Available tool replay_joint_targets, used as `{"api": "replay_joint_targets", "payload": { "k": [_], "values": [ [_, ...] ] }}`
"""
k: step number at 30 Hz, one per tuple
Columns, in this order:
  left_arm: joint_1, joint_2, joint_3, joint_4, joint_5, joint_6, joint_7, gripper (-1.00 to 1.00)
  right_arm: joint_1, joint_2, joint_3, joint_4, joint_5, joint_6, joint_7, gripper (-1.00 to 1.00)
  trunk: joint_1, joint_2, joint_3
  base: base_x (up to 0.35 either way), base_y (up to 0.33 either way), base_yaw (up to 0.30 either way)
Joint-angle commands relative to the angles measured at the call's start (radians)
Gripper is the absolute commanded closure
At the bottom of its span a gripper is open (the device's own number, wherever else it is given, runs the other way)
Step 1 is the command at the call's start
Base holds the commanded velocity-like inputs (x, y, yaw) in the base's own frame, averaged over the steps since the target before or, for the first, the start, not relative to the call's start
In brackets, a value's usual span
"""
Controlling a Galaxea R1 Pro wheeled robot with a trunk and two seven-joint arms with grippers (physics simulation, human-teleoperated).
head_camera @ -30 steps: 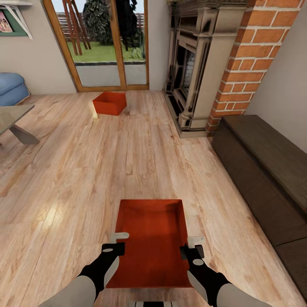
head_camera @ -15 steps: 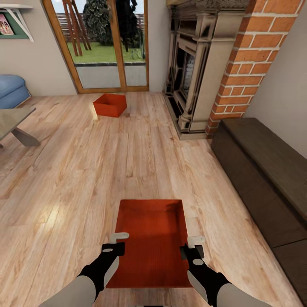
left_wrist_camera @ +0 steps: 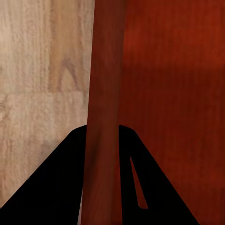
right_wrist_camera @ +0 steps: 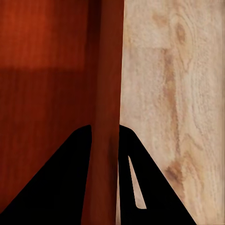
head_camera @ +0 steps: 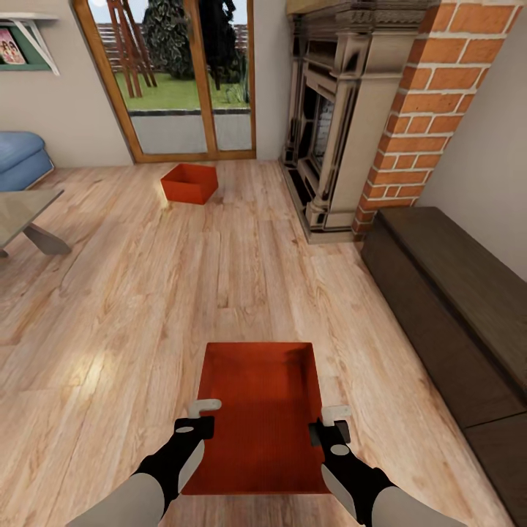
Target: Move the two storage containers from the living room to the garage. In the garage, place one container on the floor and stack the other container on top of it (either order is fine).
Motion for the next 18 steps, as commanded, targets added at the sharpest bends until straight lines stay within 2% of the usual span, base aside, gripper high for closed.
{"api": "replay_joint_targets", "payload": {
  "k": [1,18],
  "values": [
    [0.001,0.007,-0.003,0.014,0.001,0.008,0.009,1.0,-0.002,-0.009,-0.022,-0.002,0.01,-0.009,-0.008,1.0,-0.004,0.007,0.003,0.0,0.0,0.0],
    [0.001,0.008,-0.003,0.014,0.001,0.008,0.009,1.0,-0.002,-0.008,-0.022,-0.003,0.01,-0.007,-0.008,1.0,-0.069,0.126,0.056,0.0,0.0,0.0]
  ]
}}
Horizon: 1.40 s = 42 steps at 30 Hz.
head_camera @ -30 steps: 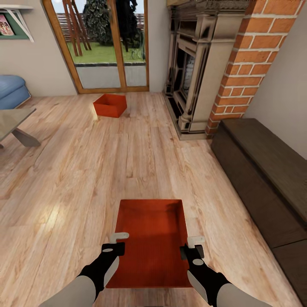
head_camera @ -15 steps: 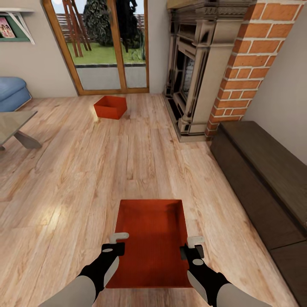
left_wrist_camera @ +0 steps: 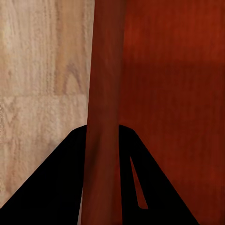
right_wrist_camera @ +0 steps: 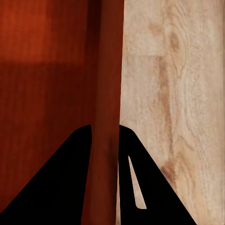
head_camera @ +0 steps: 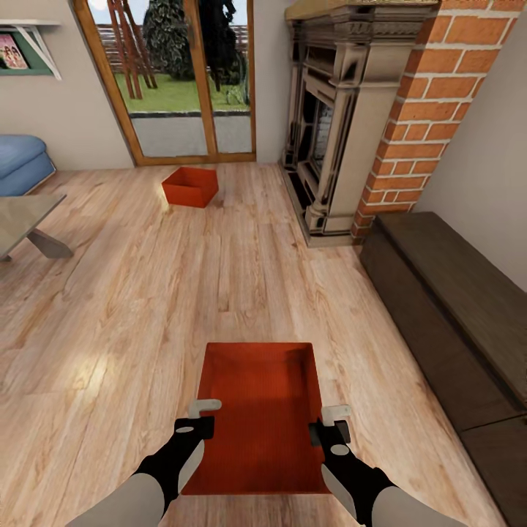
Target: Move the two storage containers from the living room to the garage. In the garage, place one container on the floor and stack the other container on top of it (either order is fine).
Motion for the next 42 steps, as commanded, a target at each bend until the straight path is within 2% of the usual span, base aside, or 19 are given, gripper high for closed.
{"api": "replay_joint_targets", "payload": {
  "k": [1,42],
  "values": [
    [0.001,0.008,-0.004,0.014,0.001,0.007,0.009,1.0,-0.002,-0.007,-0.021,-0.002,0.01,-0.009,-0.008,1.0,-0.004,0.007,0.003,0.0,0.0,0.0],
    [0.001,0.008,-0.004,0.014,0.007,0.007,0.009,1.0,-0.002,-0.009,-0.02,-0.002,0.012,-0.007,-0.006,1.0,-0.161,0.294,0.131,0.0,0.0,0.0]
  ]
}}
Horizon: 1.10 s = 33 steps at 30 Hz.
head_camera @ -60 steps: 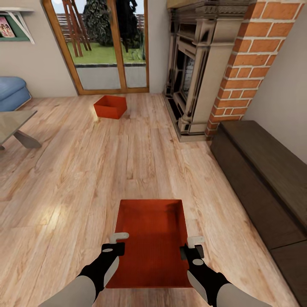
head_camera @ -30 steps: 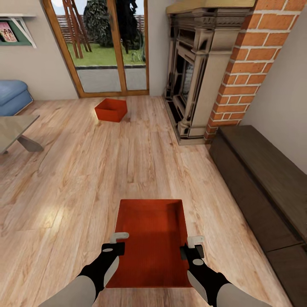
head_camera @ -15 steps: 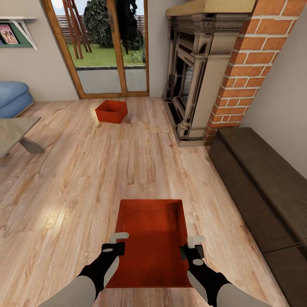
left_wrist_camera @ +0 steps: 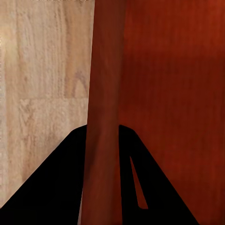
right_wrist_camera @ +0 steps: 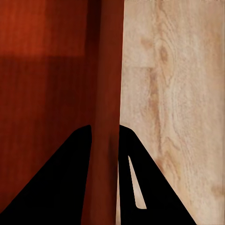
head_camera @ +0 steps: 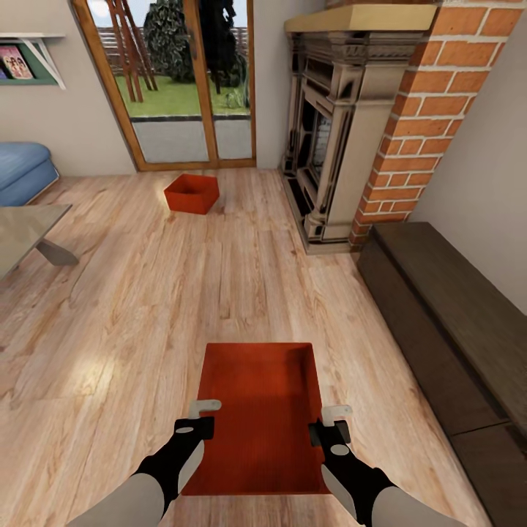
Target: Move the two storage containers from the living room to the garage. In the garage, place one container on the floor and stack the other container on top of it (either order is fine).
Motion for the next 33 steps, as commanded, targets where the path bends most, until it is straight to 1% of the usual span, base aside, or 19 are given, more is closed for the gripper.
{"api": "replay_joint_targets", "payload": {
  "k": [1,33],
  "values": [
    [0.001,0.008,-0.002,0.011,0.003,0.008,0.008,1.0,-0.002,-0.009,-0.02,-0.003,0.012,-0.006,-0.007,1.0,-0.004,0.007,0.003,0.0,0.0,0.0],
    [0.001,0.008,-0.002,0.011,0.003,0.007,0.008,1.0,-0.002,-0.009,-0.02,-0.003,0.012,-0.009,-0.007,1.0,-0.127,0.231,0.103,0.0,0.0,0.0]
  ]
}}
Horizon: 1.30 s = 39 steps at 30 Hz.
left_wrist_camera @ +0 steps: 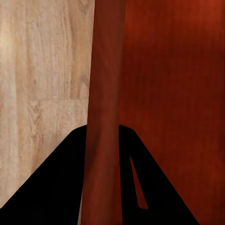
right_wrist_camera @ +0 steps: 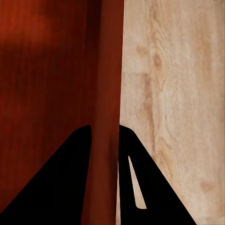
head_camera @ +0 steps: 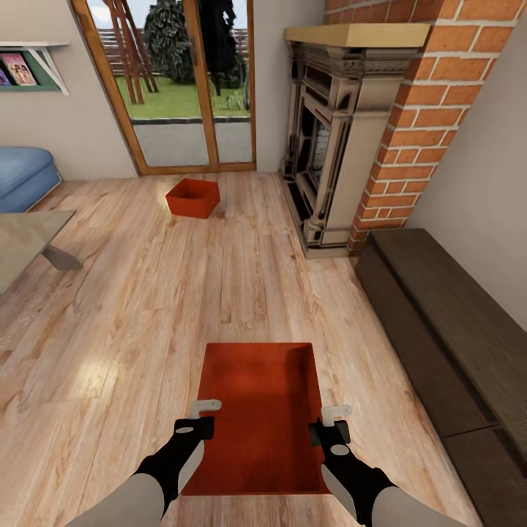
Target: Move the two storage containers from the living room to the garage. In the garage, place one container on the floor and stack the other container on top of it (either order is fine).
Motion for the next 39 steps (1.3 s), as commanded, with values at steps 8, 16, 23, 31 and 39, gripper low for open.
{"api": "replay_joint_targets", "payload": {
  "k": [8,16,23,31,39],
  "values": [
    [0.001,0.008,-0.002,0.011,0.004,0.008,0.008,1.0,-0.002,-0.009,-0.02,-0.003,0.012,-0.009,-0.007,1.0,-0.031,0.056,0.025,0.0,0.0,0.0],
    [0.001,0.008,-0.002,0.01,0.004,0.007,0.008,1.0,-0.002,-0.009,-0.02,-0.003,0.012,-0.01,-0.007,1.0,-0.061,0.112,0.05,0.0,0.0,0.0],
    [0.001,0.008,-0.002,0.01,0.003,0.007,0.008,1.0,-0.002,-0.009,-0.02,-0.003,0.012,-0.018,-0.007,1.0,-0.088,0.161,0.072,0.0,0.0,0.0],
    [0.001,0.008,-0.002,0.009,0.003,0.007,0.008,1.0,-0.001,-0.009,-0.019,-0.003,0.015,-0.018,-0.007,1.0,-0.119,0.217,0.097,0.0,0.0,0.0],
    [0.001,0.008,-0.002,0.007,0.003,0.007,0.008,1.0,-0.001,-0.008,-0.019,-0.003,0.015,-0.02,-0.007,1.0,-0.15,0.273,0.122,0.0,0.0,0.0]
  ]
}}
